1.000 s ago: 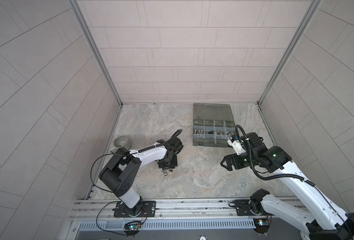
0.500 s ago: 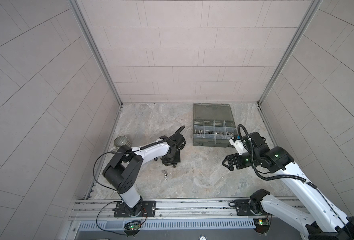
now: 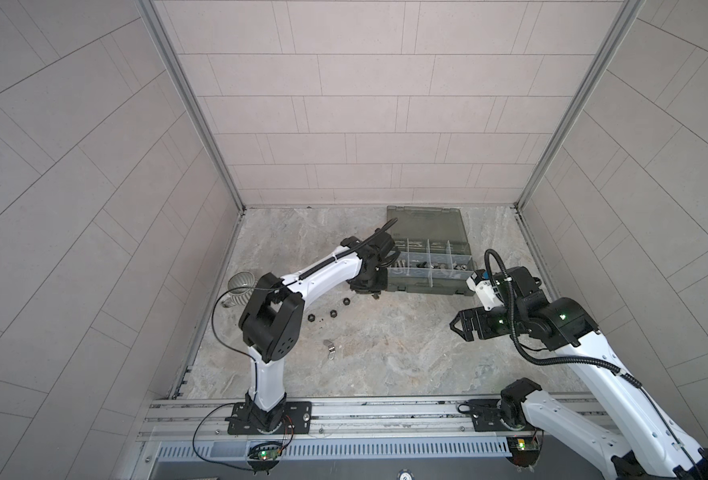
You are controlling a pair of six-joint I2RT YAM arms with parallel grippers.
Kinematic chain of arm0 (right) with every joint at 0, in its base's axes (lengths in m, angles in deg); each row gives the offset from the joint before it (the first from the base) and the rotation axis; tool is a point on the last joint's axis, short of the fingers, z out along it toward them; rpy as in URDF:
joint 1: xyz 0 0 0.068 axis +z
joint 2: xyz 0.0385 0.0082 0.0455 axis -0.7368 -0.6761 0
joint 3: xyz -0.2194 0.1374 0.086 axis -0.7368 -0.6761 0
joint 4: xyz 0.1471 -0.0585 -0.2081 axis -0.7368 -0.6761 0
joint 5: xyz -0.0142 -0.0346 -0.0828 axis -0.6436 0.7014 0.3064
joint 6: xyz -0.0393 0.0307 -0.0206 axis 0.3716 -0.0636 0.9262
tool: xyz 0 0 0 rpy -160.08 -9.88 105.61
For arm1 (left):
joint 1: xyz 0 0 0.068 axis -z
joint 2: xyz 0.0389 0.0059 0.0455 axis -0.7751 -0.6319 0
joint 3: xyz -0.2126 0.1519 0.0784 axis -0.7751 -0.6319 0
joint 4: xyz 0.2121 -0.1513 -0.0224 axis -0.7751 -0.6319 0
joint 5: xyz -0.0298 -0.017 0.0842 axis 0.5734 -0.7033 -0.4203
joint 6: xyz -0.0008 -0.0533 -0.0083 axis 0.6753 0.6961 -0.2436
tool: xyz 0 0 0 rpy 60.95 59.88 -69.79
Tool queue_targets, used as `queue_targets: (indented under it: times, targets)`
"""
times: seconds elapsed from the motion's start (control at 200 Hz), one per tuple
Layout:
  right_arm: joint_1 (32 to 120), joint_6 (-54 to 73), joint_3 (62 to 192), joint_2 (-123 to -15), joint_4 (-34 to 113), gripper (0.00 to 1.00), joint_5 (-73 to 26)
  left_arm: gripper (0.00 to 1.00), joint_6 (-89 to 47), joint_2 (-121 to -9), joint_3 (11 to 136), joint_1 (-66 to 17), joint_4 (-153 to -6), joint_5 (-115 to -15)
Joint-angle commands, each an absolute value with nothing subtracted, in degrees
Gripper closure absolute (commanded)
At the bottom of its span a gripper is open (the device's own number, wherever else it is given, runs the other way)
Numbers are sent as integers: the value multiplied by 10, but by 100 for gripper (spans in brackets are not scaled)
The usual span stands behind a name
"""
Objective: Sort the screws and nuts into containers
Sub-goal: 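Lift the silver wing nut with the left gripper and carry it over the box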
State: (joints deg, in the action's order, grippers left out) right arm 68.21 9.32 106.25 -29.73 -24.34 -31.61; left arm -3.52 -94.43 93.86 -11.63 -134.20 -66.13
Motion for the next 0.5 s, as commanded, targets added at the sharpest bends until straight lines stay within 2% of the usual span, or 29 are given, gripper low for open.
queue_targets:
  times: [0.0, 0.22, 0.495]
  targets:
    - [675, 97, 1078, -288, -264, 1, -299, 86, -67, -997, 1025, -105, -1377, -635]
    - [666, 95, 1089, -286, -280, 1, -283, 86, -85, -1115, 1210, -92, -1392, -582]
    - [656, 94, 1104, -292, -297, 1, -262, 86, -86, -1215, 1346, -89, -1359, -509]
